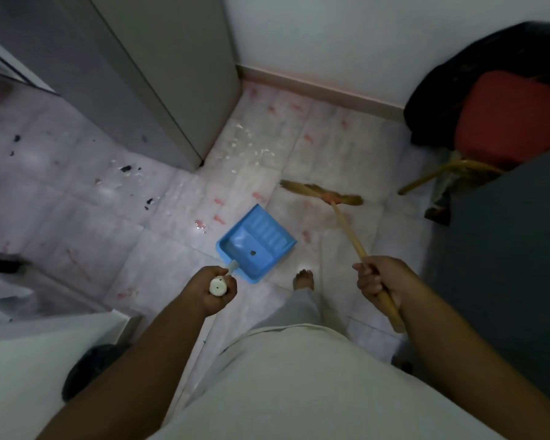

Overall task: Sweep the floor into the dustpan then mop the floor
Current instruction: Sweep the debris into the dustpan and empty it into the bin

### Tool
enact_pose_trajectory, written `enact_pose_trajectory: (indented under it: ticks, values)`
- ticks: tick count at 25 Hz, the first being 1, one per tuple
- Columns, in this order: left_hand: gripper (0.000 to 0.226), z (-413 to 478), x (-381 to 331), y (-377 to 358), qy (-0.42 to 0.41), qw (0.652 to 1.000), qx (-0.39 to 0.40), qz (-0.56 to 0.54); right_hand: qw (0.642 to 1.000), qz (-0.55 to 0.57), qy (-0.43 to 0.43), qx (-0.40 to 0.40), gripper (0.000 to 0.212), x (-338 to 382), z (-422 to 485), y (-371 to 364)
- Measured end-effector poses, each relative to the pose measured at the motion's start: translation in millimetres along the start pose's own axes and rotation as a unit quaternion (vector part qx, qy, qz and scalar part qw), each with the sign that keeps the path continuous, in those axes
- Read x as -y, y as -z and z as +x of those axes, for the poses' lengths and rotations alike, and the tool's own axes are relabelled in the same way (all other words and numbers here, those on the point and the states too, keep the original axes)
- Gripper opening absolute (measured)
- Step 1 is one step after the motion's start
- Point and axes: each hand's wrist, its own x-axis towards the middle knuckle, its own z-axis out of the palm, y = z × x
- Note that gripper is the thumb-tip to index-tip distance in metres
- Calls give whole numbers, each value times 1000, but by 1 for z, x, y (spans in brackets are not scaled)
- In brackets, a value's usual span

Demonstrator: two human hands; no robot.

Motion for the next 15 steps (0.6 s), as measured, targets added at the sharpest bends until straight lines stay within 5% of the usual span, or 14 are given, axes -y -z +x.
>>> enact_pose_trajectory:
  ticks: [15]
  values:
    - [49, 62, -59, -218, 47, 998, 15, 36, 998, -16, -49, -47, 21, 198, 38, 13]
